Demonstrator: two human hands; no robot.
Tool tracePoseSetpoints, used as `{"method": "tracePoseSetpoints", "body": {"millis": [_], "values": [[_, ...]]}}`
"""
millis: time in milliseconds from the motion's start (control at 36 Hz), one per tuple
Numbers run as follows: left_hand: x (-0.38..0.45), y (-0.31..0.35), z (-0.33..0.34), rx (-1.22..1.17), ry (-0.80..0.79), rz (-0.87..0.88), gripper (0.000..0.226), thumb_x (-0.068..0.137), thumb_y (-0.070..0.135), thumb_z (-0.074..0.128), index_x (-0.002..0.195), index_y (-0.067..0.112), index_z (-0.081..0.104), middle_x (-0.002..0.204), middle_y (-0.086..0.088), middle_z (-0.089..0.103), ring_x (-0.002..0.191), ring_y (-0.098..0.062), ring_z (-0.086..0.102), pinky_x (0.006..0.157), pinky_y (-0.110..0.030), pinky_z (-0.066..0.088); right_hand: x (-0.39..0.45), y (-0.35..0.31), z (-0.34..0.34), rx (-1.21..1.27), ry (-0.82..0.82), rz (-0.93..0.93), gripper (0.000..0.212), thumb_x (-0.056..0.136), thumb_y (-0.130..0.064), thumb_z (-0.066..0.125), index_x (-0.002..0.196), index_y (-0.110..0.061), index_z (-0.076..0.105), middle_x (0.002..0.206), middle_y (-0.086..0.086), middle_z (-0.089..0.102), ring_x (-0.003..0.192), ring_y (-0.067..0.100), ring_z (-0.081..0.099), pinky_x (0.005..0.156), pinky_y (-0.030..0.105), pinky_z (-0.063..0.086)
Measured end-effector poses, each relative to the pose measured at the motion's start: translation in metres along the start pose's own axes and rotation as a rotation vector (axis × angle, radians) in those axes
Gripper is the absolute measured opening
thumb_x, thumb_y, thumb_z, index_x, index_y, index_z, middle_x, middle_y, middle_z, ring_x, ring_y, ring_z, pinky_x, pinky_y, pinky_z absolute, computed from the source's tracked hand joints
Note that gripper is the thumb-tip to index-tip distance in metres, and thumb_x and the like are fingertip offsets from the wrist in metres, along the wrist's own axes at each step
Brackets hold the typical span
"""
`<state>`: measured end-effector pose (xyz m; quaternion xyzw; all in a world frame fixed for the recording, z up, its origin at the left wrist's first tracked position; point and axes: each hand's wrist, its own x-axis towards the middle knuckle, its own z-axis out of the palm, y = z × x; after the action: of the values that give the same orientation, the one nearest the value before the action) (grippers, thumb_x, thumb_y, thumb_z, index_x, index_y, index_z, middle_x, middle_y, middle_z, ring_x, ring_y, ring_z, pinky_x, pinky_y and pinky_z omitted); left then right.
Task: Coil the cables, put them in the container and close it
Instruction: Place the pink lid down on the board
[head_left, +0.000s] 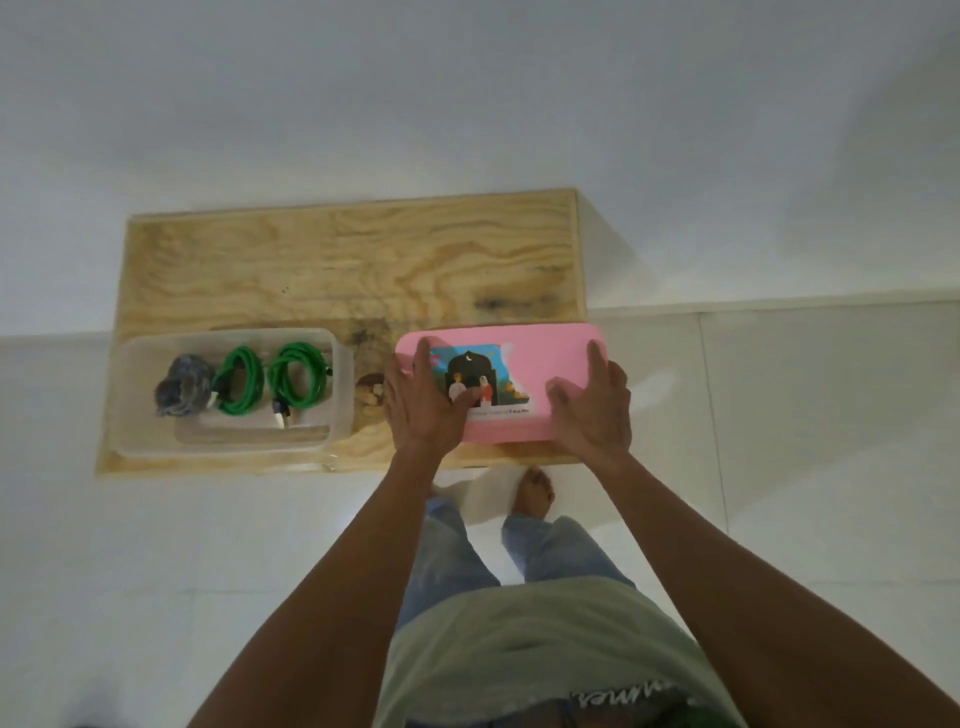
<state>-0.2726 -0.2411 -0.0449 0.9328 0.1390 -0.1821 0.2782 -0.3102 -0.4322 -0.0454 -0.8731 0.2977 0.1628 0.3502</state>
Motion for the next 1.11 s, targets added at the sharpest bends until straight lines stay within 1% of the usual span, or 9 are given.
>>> {"method": "tracePoseSetpoints", "body": {"millis": [167,306,472,583,722,833,917,1000,1111], "values": [[0.003,0.010,-0.055,-0.122,0.119,0.076,0.089,0.075,0.040,0.084,0.149,0.019,0.040,0.149,-0.020,0.029,0.137,-0.039,0.036,0.113,-0.043,0.035,-0.008,-0.042,-0.015,0.094,0.057,-0.018,0.079,0.089,-0.047,0.062,0.154,-0.028,0.020,0.155,0.008,0.029,0.137,0.034,0.038,0.101,0.050,0.044],[0.017,0.005,-0.114,-0.149,0.214,0.068,0.089,0.071,0.042,0.086,0.145,0.018,0.043,0.145,-0.017,0.035,0.136,-0.036,0.036,0.111,-0.043,0.036,-0.019,-0.097,-0.011,0.172,0.092,-0.074,0.076,0.089,-0.050,0.061,0.152,-0.026,0.027,0.153,0.006,0.033,0.138,0.032,0.040,0.107,0.048,0.041],[0.029,-0.039,-0.193,-0.107,0.293,0.061,0.081,0.078,0.048,0.077,0.144,0.016,0.043,0.140,-0.017,0.044,0.132,-0.036,0.039,0.107,-0.043,0.038,-0.042,-0.170,0.021,0.207,0.108,-0.175,0.070,0.091,-0.045,0.063,0.150,-0.018,0.038,0.147,0.010,0.041,0.132,0.031,0.046,0.106,0.039,0.041],[0.035,-0.085,-0.236,-0.109,0.333,0.067,0.079,0.073,0.052,0.079,0.137,0.018,0.046,0.136,-0.012,0.045,0.130,-0.035,0.040,0.103,-0.045,0.040,-0.065,-0.216,0.062,0.194,0.090,-0.242,0.071,0.090,-0.047,0.063,0.150,-0.016,0.039,0.145,0.012,0.041,0.131,0.032,0.046,0.108,0.042,0.044],[0.051,-0.144,-0.267,-0.087,0.296,0.020,0.083,0.068,0.059,0.080,0.132,0.023,0.042,0.138,-0.008,0.041,0.131,-0.034,0.039,0.101,-0.052,0.041,-0.093,-0.254,0.115,0.155,0.087,-0.256,0.067,0.092,-0.046,0.058,0.150,-0.020,0.037,0.144,0.012,0.040,0.132,0.033,0.043,0.108,0.046,0.043],[0.062,-0.179,-0.275,-0.079,0.226,0.012,0.086,0.067,0.057,0.082,0.133,0.022,0.040,0.137,-0.010,0.040,0.131,-0.035,0.039,0.102,-0.056,0.043,-0.110,-0.263,0.146,0.088,0.104,-0.245,0.063,0.094,-0.042,0.057,0.150,-0.019,0.037,0.142,0.015,0.040,0.132,0.035,0.039,0.109,0.043,0.039],[0.065,-0.197,-0.270,-0.051,0.138,-0.018,0.090,0.066,0.059,0.081,0.137,0.024,0.038,0.138,-0.010,0.038,0.131,-0.035,0.038,0.101,-0.056,0.042,-0.118,-0.258,0.159,0.027,0.085,-0.218,0.062,0.097,-0.037,0.054,0.152,-0.016,0.034,0.148,0.018,0.039,0.136,0.035,0.036,0.110,0.041,0.034],[0.066,-0.207,-0.261,-0.058,0.074,-0.052,0.083,0.068,0.057,0.082,0.133,0.024,0.040,0.136,-0.010,0.039,0.130,-0.035,0.039,0.101,-0.055,0.042,-0.125,-0.250,0.171,-0.009,0.051,-0.173,0.062,0.100,-0.033,0.050,0.155,-0.016,0.028,0.158,0.015,0.029,0.146,0.032,0.025,0.115,0.040,0.028],[0.071,-0.213,-0.251,-0.038,0.032,-0.073,0.094,0.068,0.058,0.082,0.141,0.021,0.035,0.140,-0.011,0.037,0.133,-0.037,0.037,0.103,-0.059,0.041,-0.128,-0.244,0.183,-0.025,0.036,-0.135,0.064,0.100,-0.033,0.049,0.156,-0.017,0.023,0.162,0.014,0.022,0.149,0.033,0.022,0.119,0.043,0.026]]}}
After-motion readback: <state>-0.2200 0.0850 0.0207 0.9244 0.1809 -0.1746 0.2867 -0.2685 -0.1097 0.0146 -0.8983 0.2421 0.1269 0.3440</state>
